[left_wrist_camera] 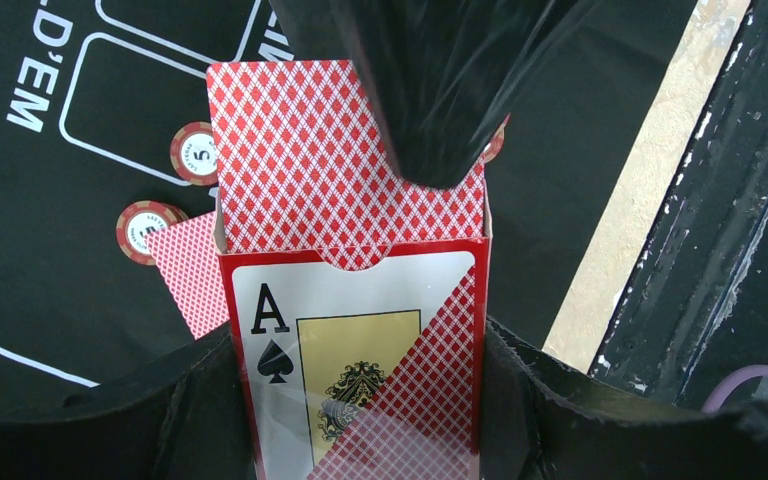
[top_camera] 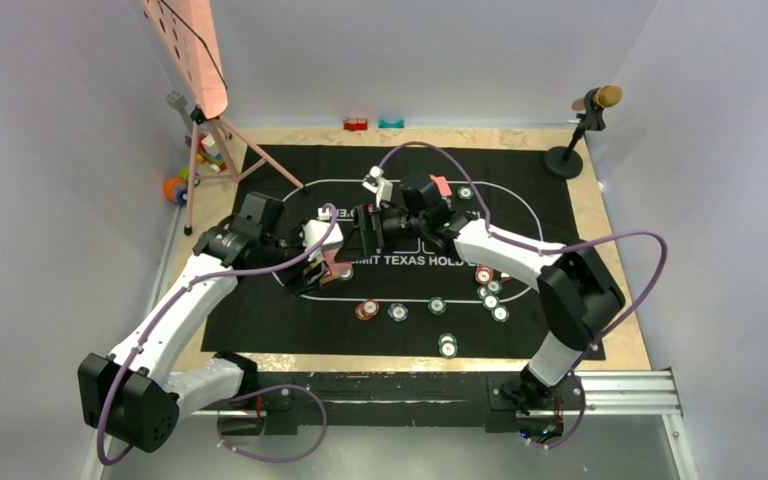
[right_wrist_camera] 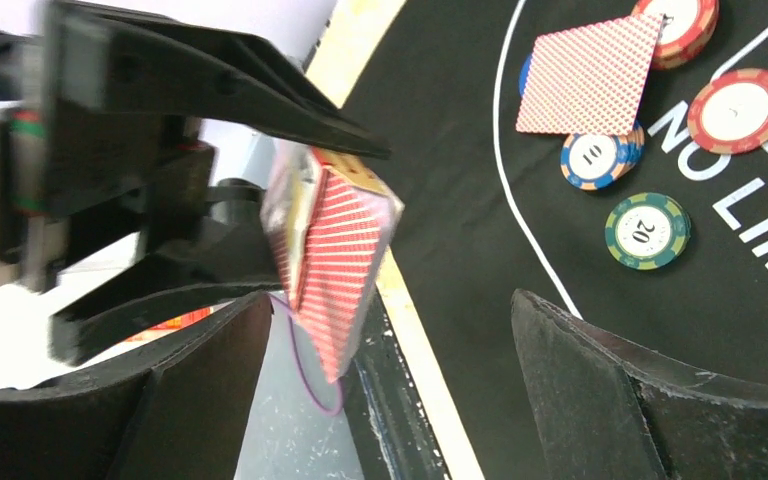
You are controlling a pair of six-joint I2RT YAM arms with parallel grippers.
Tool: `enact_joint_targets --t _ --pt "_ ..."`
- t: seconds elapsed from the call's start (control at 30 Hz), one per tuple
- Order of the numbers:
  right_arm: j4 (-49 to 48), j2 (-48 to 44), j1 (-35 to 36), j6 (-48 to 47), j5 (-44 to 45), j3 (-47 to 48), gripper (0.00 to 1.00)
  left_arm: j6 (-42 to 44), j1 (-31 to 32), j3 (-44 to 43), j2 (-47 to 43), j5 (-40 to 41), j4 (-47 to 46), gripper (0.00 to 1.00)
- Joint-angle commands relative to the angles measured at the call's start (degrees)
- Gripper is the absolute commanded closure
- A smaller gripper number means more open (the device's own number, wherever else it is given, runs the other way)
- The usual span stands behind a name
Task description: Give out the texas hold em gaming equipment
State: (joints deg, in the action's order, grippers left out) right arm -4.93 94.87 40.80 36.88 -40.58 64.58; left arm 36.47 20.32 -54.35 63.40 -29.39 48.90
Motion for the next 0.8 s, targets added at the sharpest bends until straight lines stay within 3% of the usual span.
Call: enact_joint_targets --t 0.0,0.33,0.77 --pt "-2.00 2.64 1.24 0.34 -1.29 3.26 0.05 -0.90 -0.21 -3.22 -1.13 -2.15 -1.71 0.46" --pt "-5.61 4.97 1.48 3.12 -2.05 3.58 0.04 -0.96 -0.20 -3.14 -1.35 -2.34 -1.23 0.46" --pt "-6.86 3.24 -0.61 5.17 -2.17 -0.33 0.39 -0.91 -0.19 -2.81 -1.88 -2.34 -1.09 0.47"
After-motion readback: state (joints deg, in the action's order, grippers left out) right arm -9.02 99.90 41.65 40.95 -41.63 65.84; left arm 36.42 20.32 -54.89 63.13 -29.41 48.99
